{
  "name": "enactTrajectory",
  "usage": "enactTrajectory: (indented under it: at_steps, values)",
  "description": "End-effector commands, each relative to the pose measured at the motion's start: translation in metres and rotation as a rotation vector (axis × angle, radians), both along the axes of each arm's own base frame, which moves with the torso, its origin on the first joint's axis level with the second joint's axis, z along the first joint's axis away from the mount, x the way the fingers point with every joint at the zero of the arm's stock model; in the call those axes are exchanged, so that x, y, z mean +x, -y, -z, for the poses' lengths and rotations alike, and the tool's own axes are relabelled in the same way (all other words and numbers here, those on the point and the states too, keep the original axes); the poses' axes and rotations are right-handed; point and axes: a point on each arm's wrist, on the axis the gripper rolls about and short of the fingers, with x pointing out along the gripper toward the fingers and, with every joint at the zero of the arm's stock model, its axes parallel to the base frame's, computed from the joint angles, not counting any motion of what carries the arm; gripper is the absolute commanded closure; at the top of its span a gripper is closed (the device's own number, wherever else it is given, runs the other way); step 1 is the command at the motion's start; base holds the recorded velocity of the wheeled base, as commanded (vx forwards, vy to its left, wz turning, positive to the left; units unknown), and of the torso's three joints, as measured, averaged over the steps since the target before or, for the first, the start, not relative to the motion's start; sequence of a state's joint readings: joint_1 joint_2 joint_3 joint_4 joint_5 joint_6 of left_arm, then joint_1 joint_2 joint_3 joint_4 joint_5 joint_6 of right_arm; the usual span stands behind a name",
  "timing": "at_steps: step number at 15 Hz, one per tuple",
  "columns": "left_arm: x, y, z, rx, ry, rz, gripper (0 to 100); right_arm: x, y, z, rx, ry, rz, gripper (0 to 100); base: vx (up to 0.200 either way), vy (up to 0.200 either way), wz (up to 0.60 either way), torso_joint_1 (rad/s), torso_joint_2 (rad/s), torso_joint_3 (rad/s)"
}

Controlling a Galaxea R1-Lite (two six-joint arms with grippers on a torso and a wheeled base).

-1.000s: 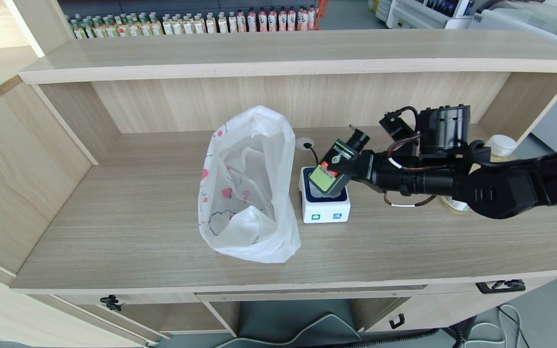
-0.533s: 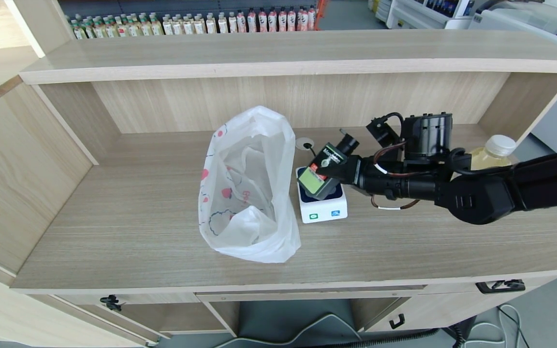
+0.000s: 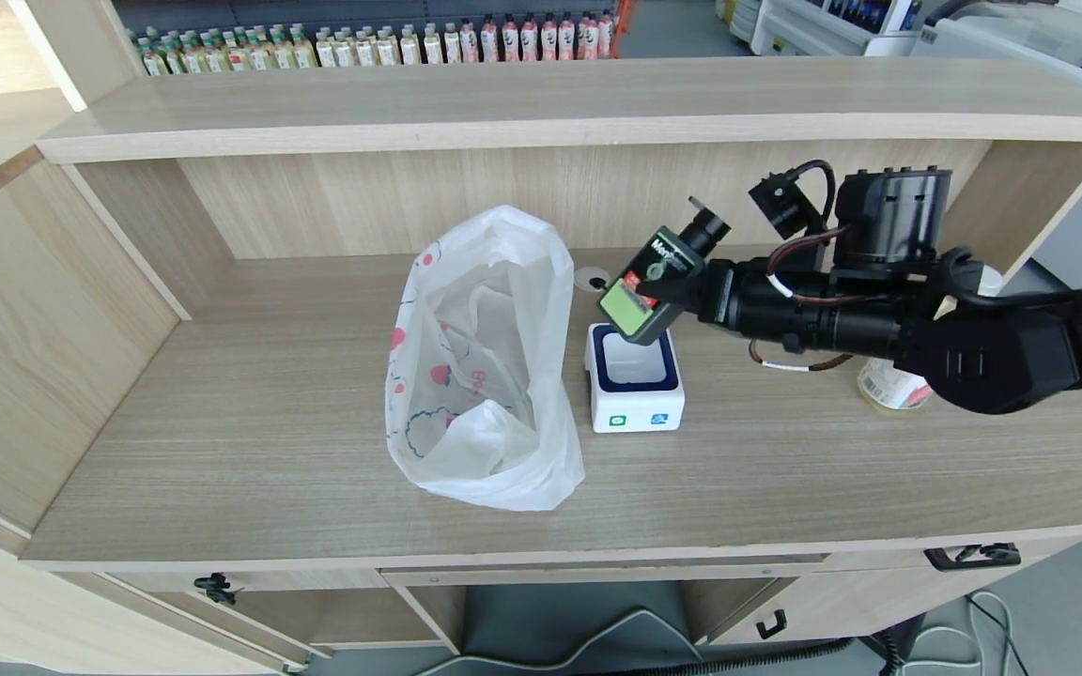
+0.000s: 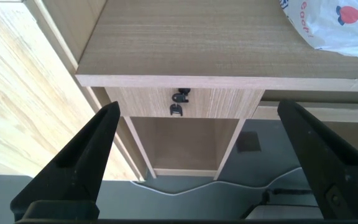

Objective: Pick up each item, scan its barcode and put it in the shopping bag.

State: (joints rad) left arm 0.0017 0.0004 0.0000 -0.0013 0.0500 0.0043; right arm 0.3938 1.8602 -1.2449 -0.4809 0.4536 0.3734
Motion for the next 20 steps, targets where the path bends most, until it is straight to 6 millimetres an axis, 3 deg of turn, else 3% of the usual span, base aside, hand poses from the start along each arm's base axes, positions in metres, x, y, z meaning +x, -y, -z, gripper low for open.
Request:
enactTrajectory:
  at_steps: [1,4,9,15,16,20]
  values:
    - [0.000,0.000,0.000,0.000,0.001,0.000,0,-0.042,0.019,-0.042,-0.029,0.185,0.015,100,0.000,0.000,0.00,0.000,0.00,0.000]
    - [0.000,0.000,0.000,0.000,0.001,0.000,0,-0.083,0.034,-0.047,-0.167,0.358,-0.027,100,0.000,0.000,0.00,0.000,0.00,0.000]
    - [0.000,0.000,0.000,0.002,-0.001,0.000,0,-0.091,0.039,-0.045,-0.217,0.413,-0.051,100,0.000,0.120,0.00,-0.002,0.00,0.003]
    - [0.000,0.000,0.000,0.002,0.001,0.000,0,-0.057,0.021,-0.045,-0.162,0.362,-0.090,100,0.000,0.200,0.00,0.006,0.00,-0.001]
    - [0.000,0.000,0.000,0.002,0.001,0.000,0,-0.037,0.005,-0.038,-0.113,0.286,-0.111,100,0.000,0.000,0.00,0.000,0.00,0.000]
    - [0.000,0.000,0.000,0.000,0.001,0.000,0,0.009,-0.016,-0.013,-0.121,0.250,-0.131,100,0.000,0.000,0.00,0.000,0.00,0.000]
